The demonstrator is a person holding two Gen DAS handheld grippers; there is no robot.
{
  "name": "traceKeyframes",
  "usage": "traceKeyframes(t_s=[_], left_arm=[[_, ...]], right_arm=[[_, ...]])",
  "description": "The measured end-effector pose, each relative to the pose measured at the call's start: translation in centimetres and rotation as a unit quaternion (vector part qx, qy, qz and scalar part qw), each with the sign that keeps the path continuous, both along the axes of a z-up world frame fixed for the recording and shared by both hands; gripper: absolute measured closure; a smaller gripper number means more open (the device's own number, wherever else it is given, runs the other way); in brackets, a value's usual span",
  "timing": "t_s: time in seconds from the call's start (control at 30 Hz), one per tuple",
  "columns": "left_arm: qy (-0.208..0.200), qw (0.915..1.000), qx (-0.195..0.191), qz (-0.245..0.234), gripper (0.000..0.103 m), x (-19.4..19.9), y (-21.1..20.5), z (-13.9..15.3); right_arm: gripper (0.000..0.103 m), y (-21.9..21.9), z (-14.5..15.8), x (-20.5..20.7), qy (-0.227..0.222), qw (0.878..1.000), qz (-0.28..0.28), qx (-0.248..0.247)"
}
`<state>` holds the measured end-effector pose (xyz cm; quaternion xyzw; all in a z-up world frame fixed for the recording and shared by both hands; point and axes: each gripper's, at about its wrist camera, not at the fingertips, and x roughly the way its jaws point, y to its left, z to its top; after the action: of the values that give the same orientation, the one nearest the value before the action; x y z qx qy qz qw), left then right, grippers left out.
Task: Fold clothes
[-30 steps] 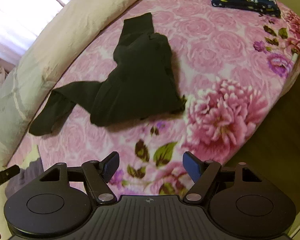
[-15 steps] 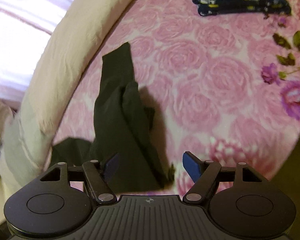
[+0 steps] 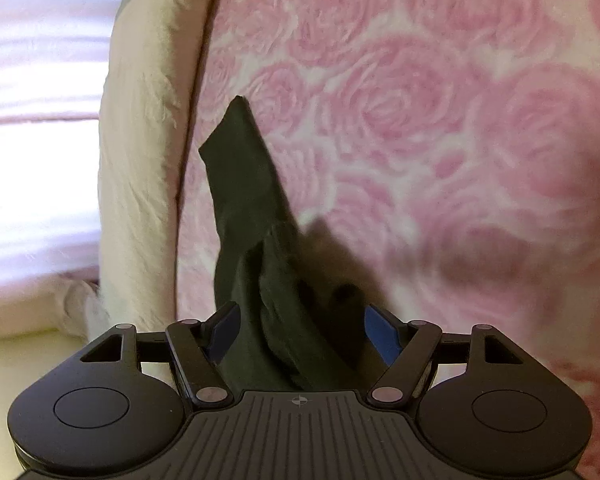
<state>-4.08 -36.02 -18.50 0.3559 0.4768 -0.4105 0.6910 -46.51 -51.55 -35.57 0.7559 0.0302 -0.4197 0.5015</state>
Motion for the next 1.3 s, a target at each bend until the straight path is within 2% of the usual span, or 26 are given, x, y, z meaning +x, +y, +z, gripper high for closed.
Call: traceKeyframes(t_s=[0.07, 0.13, 0.3, 0.37, 0.4, 0.5, 0.63, 0.7, 0.77, 0.8, 0.87, 0.9, 0.97, 1.0, 1.1, 1.23, 1.3], left_arm=[[-0.002, 1.0, 0.0, 0.003, 0.039, 0.4, -0.5, -0.2], [-0.004, 1.0, 0.004, 0.006, 0.039, 0.6, -1.1, -0.6], [-0.001, 0.9999, 0.008, 0.007, 0.039, 0.8, -3.4, -1.7], [0.001, 0.9999, 0.012, 0.001, 0.039, 0.6, -4.4, -2.1], [0.001, 0.9999, 0.014, -0.003, 0.039, 0.4, -5.0, -2.3], [0.003, 0.9998, 0.013, -0.018, 0.039, -0.2, -7.0, -2.4], [0.014, 0.9988, -0.01, -0.045, 0.039, -1.3, -10.0, -1.9], [0.031, 0.9976, -0.018, -0.06, 0.039, -2.4, -11.9, -2.4], [0.058, 0.9956, -0.018, -0.072, 0.039, -4.0, -14.0, -3.7], [0.071, 0.9943, -0.018, -0.078, 0.039, -4.7, -15.0, -4.3], [0.097, 0.991, -0.018, -0.09, 0.039, -6.3, -17.1, -5.5], [0.11, 0.9891, -0.018, -0.096, 0.039, -7.0, -18.1, -6.2], [0.141, 0.9838, -0.013, -0.109, 0.039, -8.8, -20.2, -7.8], [0.154, 0.9817, -0.007, -0.112, 0.039, -9.6, -21.2, -8.6], [0.193, 0.9745, 0.015, -0.113, 0.038, -11.9, -24.1, -11.5], [0.249, 0.9629, 0.056, -0.089, 0.036, -14.4, -27.1, -16.5], [0.263, 0.9584, 0.089, -0.065, 0.036, -15.3, -28.2, -19.5]], right_arm=[[0.039, -1.1, -1.2, 0.9, 0.0, 1.0, 0.005, -0.007], [0.058, -2.0, -2.5, 1.9, 0.002, 1.0, 0.009, -0.005], [0.058, -2.4, -5.9, 3.7, -0.042, 0.999, -0.003, 0.025], [0.091, -2.7, -5.8, 4.2, -0.05, 0.999, 0.02, 0.004], [0.096, -2.8, -5.4, 4.3, -0.047, 0.998, 0.03, -0.01], [0.1, -1.9, -2.1, 3.2, -0.05, 0.995, 0.026, -0.077], [0.1, 1.0, 4.3, -0.9, -0.071, 0.979, -0.015, -0.191], [0.1, 2.8, 7.0, -3.5, -0.008, 0.973, 0.01, -0.229], [0.1, 4.5, 9.6, -6.1, 0.061, 0.961, 0.038, -0.265], [0.1, 5.1, 9.4, -7.2, 0.093, 0.963, 0.054, -0.246], [0.1, 6.0, 6.7, -9.0, 0.112, 0.979, 0.046, -0.161], [0.1, 6.6, 4.8, -9.7, 0.111, 0.987, 0.03, -0.112], [0.099, 7.7, 1.5, -10.5, 0.096, 0.995, 0.005, -0.037], [0.099, 8.3, 0.2, -10.8, 0.075, 0.997, -0.01, -0.016], [0.1, 9.7, -1.8, -11.2, 0.016, 0.998, -0.053, 0.0], [0.1, 9.2, -1.9, -11.3, 0.013, 0.999, -0.052, -0.006], [0.1, 9.3, -2.0, -11.3, 0.007, 0.998, -0.055, -0.005]])
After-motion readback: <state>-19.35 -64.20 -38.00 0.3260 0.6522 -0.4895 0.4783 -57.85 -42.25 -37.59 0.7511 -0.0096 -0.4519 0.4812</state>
